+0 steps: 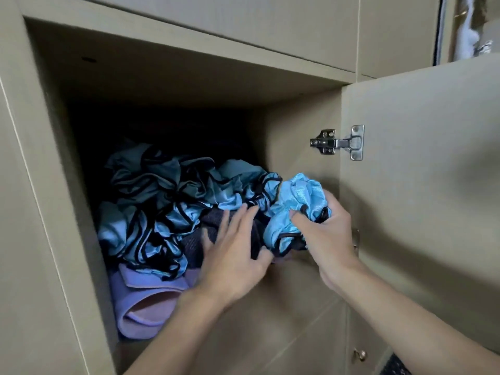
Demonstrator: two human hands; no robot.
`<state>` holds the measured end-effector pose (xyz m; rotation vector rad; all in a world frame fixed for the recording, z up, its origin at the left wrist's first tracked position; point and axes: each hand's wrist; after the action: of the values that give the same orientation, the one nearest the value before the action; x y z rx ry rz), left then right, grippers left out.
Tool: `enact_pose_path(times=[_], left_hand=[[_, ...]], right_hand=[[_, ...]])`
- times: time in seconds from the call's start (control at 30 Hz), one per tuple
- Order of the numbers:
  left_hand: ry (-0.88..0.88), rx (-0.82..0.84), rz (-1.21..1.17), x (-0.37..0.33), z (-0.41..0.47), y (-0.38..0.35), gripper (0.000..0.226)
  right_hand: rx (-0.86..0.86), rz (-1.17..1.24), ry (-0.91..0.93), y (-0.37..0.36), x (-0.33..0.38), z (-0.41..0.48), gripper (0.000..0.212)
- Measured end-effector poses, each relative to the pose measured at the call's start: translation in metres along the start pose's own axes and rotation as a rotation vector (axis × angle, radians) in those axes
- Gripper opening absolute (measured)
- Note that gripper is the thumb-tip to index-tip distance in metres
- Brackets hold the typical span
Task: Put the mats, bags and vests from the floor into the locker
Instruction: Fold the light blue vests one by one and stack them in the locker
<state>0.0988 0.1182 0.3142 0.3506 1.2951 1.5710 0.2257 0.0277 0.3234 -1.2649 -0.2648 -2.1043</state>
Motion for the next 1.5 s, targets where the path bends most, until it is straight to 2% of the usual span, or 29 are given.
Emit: enact_pose_path(times=[0.07,0.17,0.27,0.37,0.43,0.47,0.53,0.57,0.6,0.7,0.8,0.87,0.93,1.03,1.13,1.2,1.27,1.5], left_hand=[[0.195,-0.06,0.184,0.007,0.015,0.001,0.077],[0.322,-0.091,0.219,0.016,0.032,0.002,0.079],[0.418,-0.034,0.234,0.026,0.045,0.0,0.084],[0.458,0.013,0.214,0.033,0.056,-0.006,0.089],[0.496,0.009,0.199,0.038,0.063,-0.006,0.092],[0.511,0.01,0.198,0.04,0.067,-0.006,0.093],[0.522,0.019,0.208,0.045,0.071,-0.007,0.094],[0.52,0.018,0.214,0.046,0.072,-0.007,0.094],[0.519,0.011,0.221,0.047,0.072,-0.008,0.094],[0.512,-0.012,0.255,0.048,0.073,-0.011,0.096],[0.511,-0.02,0.257,0.048,0.073,-0.011,0.095],[0.503,-0.029,0.267,0.049,0.072,-0.012,0.095],[0.5,-0.041,0.279,0.048,0.072,-0.013,0.095],[0.502,-0.049,0.284,0.049,0.072,-0.014,0.095],[0.505,-0.034,0.274,0.05,0.074,-0.014,0.094],[0.507,-0.033,0.257,0.052,0.075,-0.014,0.095],[0.504,-0.036,0.251,0.053,0.076,-0.014,0.095],[0.479,-0.043,0.236,0.05,0.073,-0.013,0.093]], right_hand=[[-0.001,-0.015,0.026,-0.014,-0.006,0.024,0.051],[0.028,-0.03,0.091,-0.035,-0.013,0.057,0.053],[0.043,-0.011,0.157,-0.053,-0.014,0.09,0.053],[-0.112,-0.129,0.288,-0.072,-0.012,0.124,0.039],[-0.187,-0.277,0.338,-0.085,-0.017,0.156,0.05],[-0.098,-0.45,0.313,-0.09,-0.024,0.175,0.057],[0.27,-0.847,0.145,-0.097,-0.042,0.205,0.063],[0.414,-0.945,0.059,-0.098,-0.048,0.213,0.066],[0.483,-0.968,0.012,-0.098,-0.052,0.217,0.07],[0.465,-1.011,0.06,-0.093,-0.058,0.215,0.07],[0.325,-1.124,0.185,-0.092,-0.058,0.199,0.066],[0.205,-1.125,0.293,-0.094,-0.061,0.193,0.067],[0.121,-1.028,0.376,-0.094,-0.065,0.189,0.075],[0.123,-0.85,0.445,-0.1,-0.066,0.191,0.077],[0.241,-0.906,0.276,-0.118,-0.072,0.21,0.068],[0.424,-0.95,0.098,-0.13,-0.08,0.229,0.068],[0.538,-0.966,0.013,-0.134,-0.088,0.242,0.068],[0.37,-0.962,0.149,-0.11,-0.078,0.213,0.072]])
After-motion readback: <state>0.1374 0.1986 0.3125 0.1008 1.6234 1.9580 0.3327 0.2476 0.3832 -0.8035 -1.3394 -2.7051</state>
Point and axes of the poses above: each hand's wrist, its own z-axis towards the middle knuckle, its own y-axis out of the back of the hand, x = y × z, and after that the axes turned 7 degrees about x, right-handed
